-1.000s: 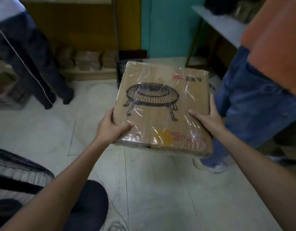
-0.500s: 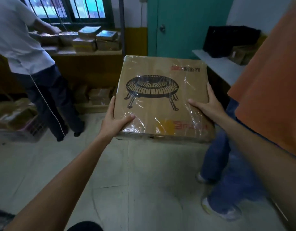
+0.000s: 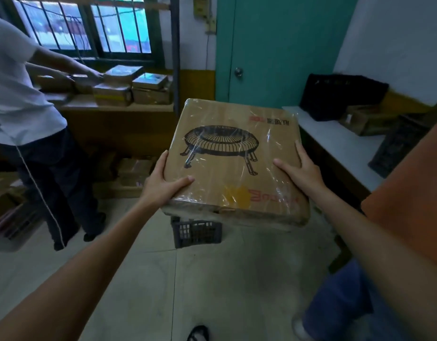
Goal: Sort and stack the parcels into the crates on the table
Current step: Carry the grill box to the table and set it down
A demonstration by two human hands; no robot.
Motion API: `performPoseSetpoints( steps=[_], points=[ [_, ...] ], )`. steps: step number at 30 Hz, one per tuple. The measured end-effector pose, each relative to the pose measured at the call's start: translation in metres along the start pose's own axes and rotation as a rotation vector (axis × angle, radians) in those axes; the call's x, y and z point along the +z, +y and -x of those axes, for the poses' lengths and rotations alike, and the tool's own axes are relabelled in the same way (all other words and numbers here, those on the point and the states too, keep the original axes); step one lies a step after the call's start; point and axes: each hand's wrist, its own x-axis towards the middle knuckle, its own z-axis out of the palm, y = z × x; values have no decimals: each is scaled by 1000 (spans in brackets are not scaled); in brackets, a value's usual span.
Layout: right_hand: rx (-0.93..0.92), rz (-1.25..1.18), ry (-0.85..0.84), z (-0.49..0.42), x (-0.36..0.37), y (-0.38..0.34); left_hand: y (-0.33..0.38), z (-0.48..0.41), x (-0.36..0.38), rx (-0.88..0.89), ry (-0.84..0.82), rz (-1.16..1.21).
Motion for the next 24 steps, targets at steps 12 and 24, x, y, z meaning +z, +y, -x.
performPoseSetpoints(
  steps=[12,24],
  points=[
    [79,9,181,-181,15,-15,39,-248,28,72,-194,-16],
    [185,96,243,-353,-57,49,70,-410,177,86,-281,-5]
  ],
)
